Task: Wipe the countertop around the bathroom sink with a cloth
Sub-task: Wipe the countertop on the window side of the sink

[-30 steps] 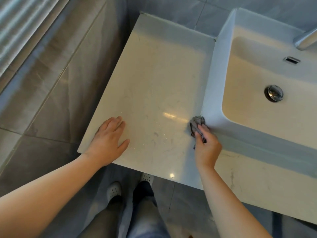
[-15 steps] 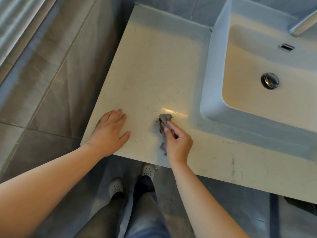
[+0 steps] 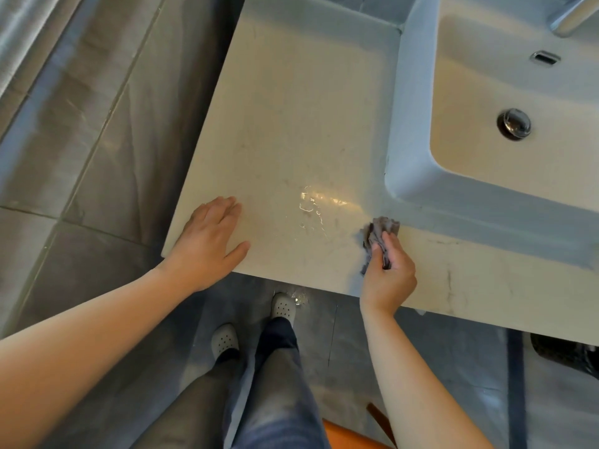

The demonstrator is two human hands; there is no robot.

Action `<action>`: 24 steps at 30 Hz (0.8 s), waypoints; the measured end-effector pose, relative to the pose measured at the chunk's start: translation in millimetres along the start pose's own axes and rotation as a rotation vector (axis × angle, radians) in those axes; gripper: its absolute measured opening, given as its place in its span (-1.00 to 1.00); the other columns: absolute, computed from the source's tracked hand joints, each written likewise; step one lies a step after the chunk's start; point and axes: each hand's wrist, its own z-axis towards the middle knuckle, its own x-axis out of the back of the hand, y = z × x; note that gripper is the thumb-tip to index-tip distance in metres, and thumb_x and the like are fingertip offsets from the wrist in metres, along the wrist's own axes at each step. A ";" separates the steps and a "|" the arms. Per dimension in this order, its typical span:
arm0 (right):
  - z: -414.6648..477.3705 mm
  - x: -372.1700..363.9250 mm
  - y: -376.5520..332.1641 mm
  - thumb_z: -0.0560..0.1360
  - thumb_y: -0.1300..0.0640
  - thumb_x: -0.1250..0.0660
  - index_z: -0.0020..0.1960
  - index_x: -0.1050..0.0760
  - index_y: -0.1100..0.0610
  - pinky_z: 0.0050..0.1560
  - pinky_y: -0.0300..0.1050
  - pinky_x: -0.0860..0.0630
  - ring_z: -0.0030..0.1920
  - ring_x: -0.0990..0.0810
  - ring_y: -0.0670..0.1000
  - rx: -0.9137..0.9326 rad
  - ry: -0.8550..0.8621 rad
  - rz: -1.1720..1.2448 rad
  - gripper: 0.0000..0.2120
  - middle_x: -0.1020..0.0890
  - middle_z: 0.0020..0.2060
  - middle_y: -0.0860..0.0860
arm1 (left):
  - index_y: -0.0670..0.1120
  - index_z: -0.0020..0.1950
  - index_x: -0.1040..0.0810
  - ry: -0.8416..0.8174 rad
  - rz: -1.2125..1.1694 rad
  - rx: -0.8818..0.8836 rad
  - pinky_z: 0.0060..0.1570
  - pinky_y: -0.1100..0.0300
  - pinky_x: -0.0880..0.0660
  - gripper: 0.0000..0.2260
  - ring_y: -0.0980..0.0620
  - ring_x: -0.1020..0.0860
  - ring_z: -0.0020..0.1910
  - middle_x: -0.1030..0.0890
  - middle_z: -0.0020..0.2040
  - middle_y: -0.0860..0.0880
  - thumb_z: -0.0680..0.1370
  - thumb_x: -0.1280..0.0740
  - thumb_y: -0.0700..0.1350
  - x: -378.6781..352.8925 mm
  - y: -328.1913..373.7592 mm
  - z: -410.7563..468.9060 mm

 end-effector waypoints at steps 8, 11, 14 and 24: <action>-47.2 -28.9 -22.0 0.50 0.19 -0.36 0.21 -0.57 0.11 0.12 -0.49 -0.32 0.17 -0.50 -0.09 0.041 -0.033 -0.012 -0.72 -0.58 0.19 -0.07 | -0.22 0.46 -0.25 0.030 0.034 -0.017 0.43 0.05 -0.10 -0.37 -0.14 -0.19 0.46 -0.26 0.47 -0.17 0.54 -0.05 0.19 -4.9 -18.6 -30.7; -68.4 -41.3 -36.0 0.50 0.18 -0.36 0.21 -0.58 0.10 0.10 -0.52 -0.31 0.16 -0.50 -0.11 0.040 -0.069 -0.005 -0.72 -0.59 0.19 -0.07 | -0.22 0.48 -0.21 0.042 0.000 0.032 0.44 0.04 -0.07 -0.42 -0.13 -0.12 0.49 -0.20 0.50 -0.16 0.57 -0.21 0.08 -5.2 -26.3 -39.3; -79.1 -47.5 -55.3 0.49 0.21 -0.37 0.19 -0.58 0.10 0.12 -0.38 -0.44 0.16 -0.54 -0.13 -0.012 -0.147 0.102 -0.73 -0.59 0.15 -0.08 | -0.24 0.47 -0.22 0.035 -0.005 0.041 0.44 0.05 -0.07 -0.42 -0.15 -0.14 0.48 -0.21 0.49 -0.18 0.56 -0.27 0.03 -5.4 -31.7 -45.2; 15.1 -11.9 -70.3 0.47 0.27 -0.38 0.16 -0.59 0.12 0.05 -0.40 -0.51 0.05 -0.61 -0.15 -0.159 -0.090 0.299 -0.73 -0.66 0.06 -0.03 | -0.23 0.47 -0.23 0.067 -0.006 0.067 0.40 0.13 -0.01 -0.37 -0.12 -0.11 0.47 -0.22 0.49 -0.16 0.54 -0.10 0.16 -12.0 -31.9 -41.6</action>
